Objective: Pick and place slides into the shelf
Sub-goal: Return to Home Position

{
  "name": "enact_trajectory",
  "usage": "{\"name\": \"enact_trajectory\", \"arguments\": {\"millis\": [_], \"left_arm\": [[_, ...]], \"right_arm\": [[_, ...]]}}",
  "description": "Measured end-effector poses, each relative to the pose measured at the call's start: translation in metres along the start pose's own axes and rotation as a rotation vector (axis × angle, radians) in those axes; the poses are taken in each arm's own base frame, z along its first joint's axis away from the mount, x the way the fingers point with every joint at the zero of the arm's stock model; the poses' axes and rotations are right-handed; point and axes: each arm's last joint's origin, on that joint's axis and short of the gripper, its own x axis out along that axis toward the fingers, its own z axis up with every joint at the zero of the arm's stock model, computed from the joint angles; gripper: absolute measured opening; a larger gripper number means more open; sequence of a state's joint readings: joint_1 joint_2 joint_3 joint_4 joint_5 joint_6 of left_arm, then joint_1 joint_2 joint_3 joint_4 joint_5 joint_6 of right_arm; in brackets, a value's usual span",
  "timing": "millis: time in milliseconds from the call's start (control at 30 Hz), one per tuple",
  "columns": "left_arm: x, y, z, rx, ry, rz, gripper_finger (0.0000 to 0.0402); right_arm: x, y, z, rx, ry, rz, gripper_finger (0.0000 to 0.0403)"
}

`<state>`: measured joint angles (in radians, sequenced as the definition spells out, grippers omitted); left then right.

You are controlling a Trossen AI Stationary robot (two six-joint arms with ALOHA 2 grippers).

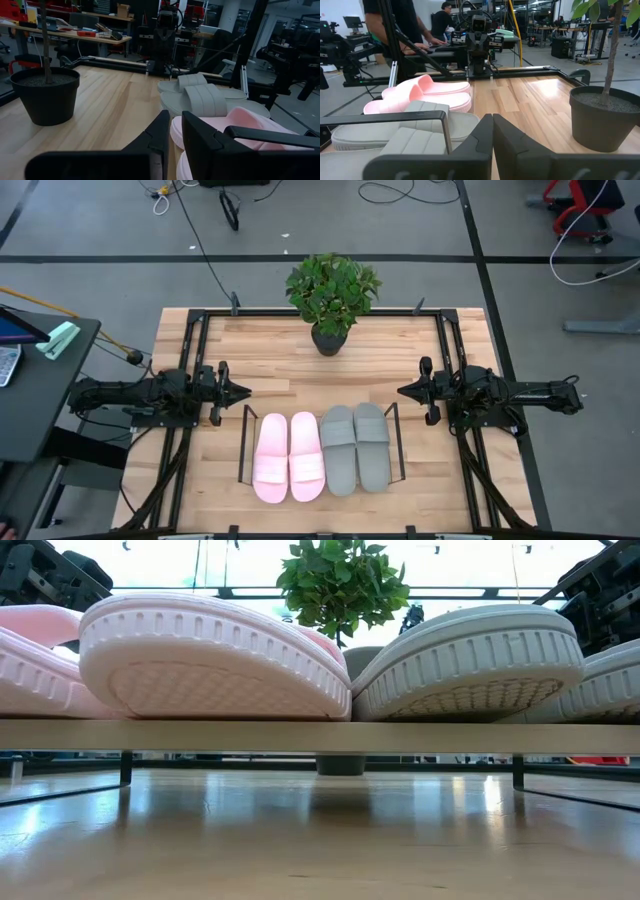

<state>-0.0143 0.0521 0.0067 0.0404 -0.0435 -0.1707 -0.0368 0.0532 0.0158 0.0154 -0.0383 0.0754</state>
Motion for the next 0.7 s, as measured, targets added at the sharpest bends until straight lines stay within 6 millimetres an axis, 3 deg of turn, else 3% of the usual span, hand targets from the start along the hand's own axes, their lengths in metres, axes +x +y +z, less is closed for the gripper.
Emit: {"name": "enact_trajectory", "arguments": {"millis": [700], "left_arm": [[0.0, 0.0, 0.0001, 0.0, 0.0, 0.0, 0.0055]], "right_arm": [[0.0, 0.0, 0.0, 0.0, 0.0, 0.0, 0.0014]]}}
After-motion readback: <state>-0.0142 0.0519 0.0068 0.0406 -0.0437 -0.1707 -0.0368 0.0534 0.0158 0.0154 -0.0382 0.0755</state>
